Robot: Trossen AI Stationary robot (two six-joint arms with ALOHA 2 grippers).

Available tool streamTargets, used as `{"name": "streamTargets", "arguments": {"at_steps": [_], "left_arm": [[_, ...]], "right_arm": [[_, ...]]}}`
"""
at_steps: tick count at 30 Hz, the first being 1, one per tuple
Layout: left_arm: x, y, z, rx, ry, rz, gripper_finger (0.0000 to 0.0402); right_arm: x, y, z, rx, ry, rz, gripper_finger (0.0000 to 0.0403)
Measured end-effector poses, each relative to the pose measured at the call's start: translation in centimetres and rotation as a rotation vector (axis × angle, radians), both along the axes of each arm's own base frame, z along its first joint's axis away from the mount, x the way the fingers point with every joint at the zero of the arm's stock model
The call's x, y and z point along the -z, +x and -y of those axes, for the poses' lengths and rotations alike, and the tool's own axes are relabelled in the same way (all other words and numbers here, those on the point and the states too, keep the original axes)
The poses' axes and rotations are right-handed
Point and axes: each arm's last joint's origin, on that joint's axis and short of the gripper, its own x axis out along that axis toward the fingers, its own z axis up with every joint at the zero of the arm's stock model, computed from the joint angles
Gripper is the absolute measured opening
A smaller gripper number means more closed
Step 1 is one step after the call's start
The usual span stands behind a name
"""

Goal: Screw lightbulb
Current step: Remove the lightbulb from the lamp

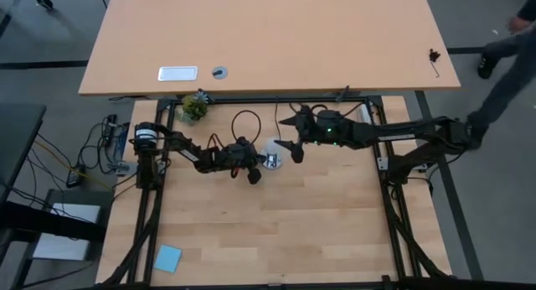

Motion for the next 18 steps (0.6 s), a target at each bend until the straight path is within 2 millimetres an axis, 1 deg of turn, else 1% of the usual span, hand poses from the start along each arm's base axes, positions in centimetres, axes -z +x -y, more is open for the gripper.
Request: {"name": "streamTargets", "arguments": {"at_steps": [5, 10, 13, 18], "left_arm": [[0.0, 0.0, 0.2, 0.005, -0.002, 0.003, 0.0003], [0.0, -0.1, -0.5, 0.000, -0.010, 0.006, 0.0003], [0.0, -0.1, -0.5, -0.003, -0.011, 0.008, 0.0003], [0.0, -0.1, -0.5, -0.006, -0.010, 0.007, 0.0003]], "right_arm": [[-1.3, -1.5, 0.6, 0.024, -0.028, 0.003, 0.0339], [-1.4, -1.6, 0.9, 0.048, 0.018, 0.017, 0.0314], [-0.8, -1.3, 0.9, 0.025, 0.062, -0.002, 0.0295], [1.7, -0.3, 0.3, 0.001, 0.101, -0.131, 0.0271]]}}
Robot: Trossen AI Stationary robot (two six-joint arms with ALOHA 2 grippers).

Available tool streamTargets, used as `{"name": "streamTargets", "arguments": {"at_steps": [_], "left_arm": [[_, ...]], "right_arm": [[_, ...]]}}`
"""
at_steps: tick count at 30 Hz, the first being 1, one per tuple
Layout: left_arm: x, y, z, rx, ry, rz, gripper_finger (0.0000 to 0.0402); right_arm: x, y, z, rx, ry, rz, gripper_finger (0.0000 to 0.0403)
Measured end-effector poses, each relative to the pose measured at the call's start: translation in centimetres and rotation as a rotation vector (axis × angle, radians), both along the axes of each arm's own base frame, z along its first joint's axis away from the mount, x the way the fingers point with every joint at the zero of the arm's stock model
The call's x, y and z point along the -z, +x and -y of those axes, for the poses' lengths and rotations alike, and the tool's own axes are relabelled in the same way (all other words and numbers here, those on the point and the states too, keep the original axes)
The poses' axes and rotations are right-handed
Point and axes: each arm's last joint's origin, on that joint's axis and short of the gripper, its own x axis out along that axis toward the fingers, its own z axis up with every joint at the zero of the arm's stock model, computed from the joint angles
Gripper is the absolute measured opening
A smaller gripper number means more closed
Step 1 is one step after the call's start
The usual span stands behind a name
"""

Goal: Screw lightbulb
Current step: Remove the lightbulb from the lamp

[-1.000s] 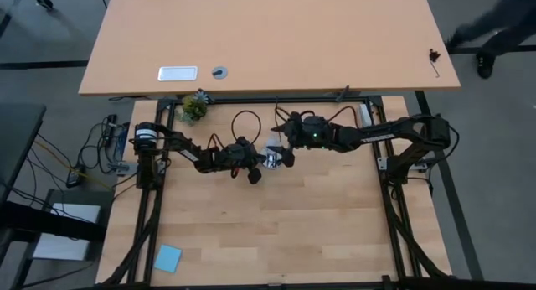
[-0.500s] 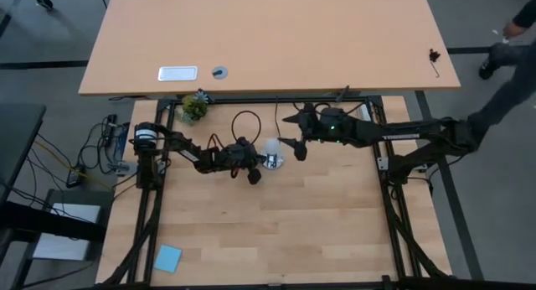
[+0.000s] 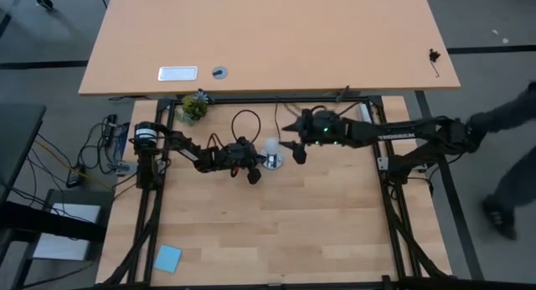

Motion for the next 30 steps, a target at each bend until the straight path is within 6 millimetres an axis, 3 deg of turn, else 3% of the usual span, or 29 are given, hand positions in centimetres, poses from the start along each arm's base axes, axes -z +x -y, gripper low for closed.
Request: {"name": "streamTargets", "arguments": {"at_steps": [6, 14, 19, 25, 30], "left_arm": [[0.0, 0.0, 0.0, -0.002, -0.003, 0.001, 0.0003], [0.0, 0.0, 0.0, -0.002, -0.003, 0.003, 0.0003], [0.0, 0.0, 0.0, -0.003, -0.003, 0.002, 0.0003], [0.0, 0.0, 0.0, -0.010, -0.017, 0.007, 0.0003], [0.0, 0.0, 0.0, -0.011, -0.018, 0.007, 0.0003]], "right_arm": [[2.7, 1.8, -0.8, 0.015, -0.005, -0.057, 0.0280], [2.4, 1.9, -1.4, 0.100, -0.019, -0.032, 0.0344], [3.4, 2.9, -1.7, 0.106, 0.015, -0.008, 0.0369], [5.4, 4.1, -2.2, 0.106, -0.003, -0.019, 0.0377], [5.7, 4.2, -2.2, 0.142, -0.025, -0.028, 0.0363]]}}
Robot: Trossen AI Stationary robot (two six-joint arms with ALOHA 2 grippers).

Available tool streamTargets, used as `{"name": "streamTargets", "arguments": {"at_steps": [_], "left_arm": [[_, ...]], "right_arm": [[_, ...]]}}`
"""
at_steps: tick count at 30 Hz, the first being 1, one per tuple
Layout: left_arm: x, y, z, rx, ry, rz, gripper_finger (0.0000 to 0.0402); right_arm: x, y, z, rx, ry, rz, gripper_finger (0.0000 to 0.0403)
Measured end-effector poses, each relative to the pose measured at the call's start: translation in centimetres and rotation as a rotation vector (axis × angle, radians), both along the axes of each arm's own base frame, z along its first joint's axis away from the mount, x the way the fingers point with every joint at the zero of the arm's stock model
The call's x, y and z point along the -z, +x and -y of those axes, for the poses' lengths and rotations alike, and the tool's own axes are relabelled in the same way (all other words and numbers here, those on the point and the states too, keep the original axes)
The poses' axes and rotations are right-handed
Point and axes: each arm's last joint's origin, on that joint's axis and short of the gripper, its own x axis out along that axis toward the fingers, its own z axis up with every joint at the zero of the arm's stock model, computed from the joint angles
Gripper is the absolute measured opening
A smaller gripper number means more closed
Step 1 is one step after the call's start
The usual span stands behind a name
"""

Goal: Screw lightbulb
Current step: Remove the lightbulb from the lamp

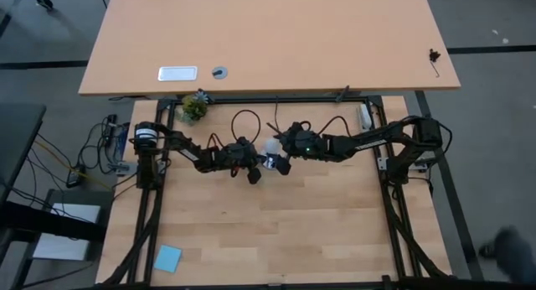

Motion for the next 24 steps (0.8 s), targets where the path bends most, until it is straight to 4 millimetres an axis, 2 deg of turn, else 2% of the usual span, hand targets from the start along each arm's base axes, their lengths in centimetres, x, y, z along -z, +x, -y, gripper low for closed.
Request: {"name": "streamTargets", "arguments": {"at_steps": [6, 11, 14, 18, 24], "left_arm": [[0.0, 0.0, 0.0, 0.001, 0.001, -0.001, 0.0003], [0.0, 0.0, 0.0, 0.006, 0.000, -0.003, 0.0003], [0.0, 0.0, 0.0, 0.022, -0.008, 0.000, 0.0003], [0.0, 0.0, 0.1, 0.035, -0.014, 0.001, 0.0003], [0.0, 0.0, 0.1, 0.060, -0.029, 0.003, 0.0003]], "right_arm": [[-0.2, 0.0, 0.1, -0.039, -0.011, -0.003, 0.0306], [-0.2, -0.1, 0.6, -0.188, -0.082, -0.042, 0.0263], [-0.2, -0.3, 1.2, -0.324, -0.133, -0.056, 0.0266], [-0.3, -0.6, 2.7, -0.450, -0.137, -0.041, 0.0290], [-0.7, -0.8, 4.5, -0.405, -0.016, -0.012, 0.0320]]}}
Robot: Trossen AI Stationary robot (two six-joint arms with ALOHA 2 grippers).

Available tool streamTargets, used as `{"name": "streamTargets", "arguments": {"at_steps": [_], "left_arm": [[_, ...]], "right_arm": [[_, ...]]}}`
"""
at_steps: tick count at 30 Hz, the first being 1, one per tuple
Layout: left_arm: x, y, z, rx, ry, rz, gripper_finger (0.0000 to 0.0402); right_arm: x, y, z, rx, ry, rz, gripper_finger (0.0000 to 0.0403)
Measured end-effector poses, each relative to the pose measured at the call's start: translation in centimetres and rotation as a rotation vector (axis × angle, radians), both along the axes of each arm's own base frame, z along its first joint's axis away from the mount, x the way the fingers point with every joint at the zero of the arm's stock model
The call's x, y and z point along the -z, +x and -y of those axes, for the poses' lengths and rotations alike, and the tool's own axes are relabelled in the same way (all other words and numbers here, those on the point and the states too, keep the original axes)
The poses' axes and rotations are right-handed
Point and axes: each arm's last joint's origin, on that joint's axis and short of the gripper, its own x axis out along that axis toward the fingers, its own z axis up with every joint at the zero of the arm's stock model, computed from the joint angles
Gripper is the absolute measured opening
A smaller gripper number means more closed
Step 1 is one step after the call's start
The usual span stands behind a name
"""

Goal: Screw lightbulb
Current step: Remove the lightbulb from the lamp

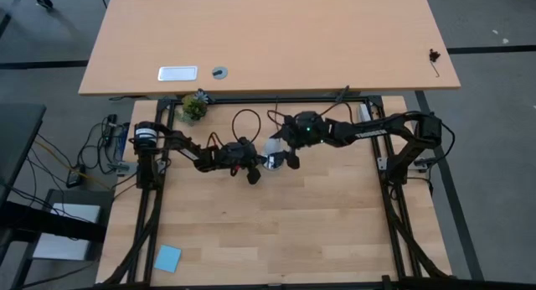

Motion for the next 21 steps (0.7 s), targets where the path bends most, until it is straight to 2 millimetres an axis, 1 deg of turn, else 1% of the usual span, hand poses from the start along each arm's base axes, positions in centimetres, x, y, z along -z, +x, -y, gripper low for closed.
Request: {"name": "streamTargets", "arguments": {"at_steps": [3, 7, 10, 12, 16, 18, 21], "left_arm": [[0.0, 0.1, 0.4, 0.013, -0.001, 0.000, 0.0003], [0.0, 0.2, 1.2, 0.028, -0.019, -0.002, 0.0003], [0.1, 0.2, 1.4, 0.011, -0.032, -0.010, 0.0003], [0.2, 0.2, 1.5, -0.007, -0.035, -0.019, 0.0003], [0.2, 0.2, 1.5, -0.016, -0.038, -0.018, 0.0003], [0.2, 0.2, 1.5, -0.025, -0.044, -0.015, 0.0003], [0.2, 0.1, 1.5, -0.031, -0.049, -0.013, 0.0003]], "right_arm": [[-0.7, -0.2, 0.0, 0.012, 0.015, 0.022, 0.0333], [-2.6, -0.7, -0.7, 0.037, 0.064, 0.070, 0.0343], [-4.0, -1.3, -1.4, 0.118, 0.097, 0.082, 0.0346], [-4.6, -1.5, -2.1, 0.187, 0.088, 0.082, 0.0346], [-5.3, -0.9, -3.7, 0.268, 0.061, -0.065, 0.0339], [-6.3, -0.2, -4.3, 0.286, 0.048, -0.114, 0.0336], [-7.7, 1.0, -4.6, 0.298, 0.033, -0.178, 0.0335]]}}
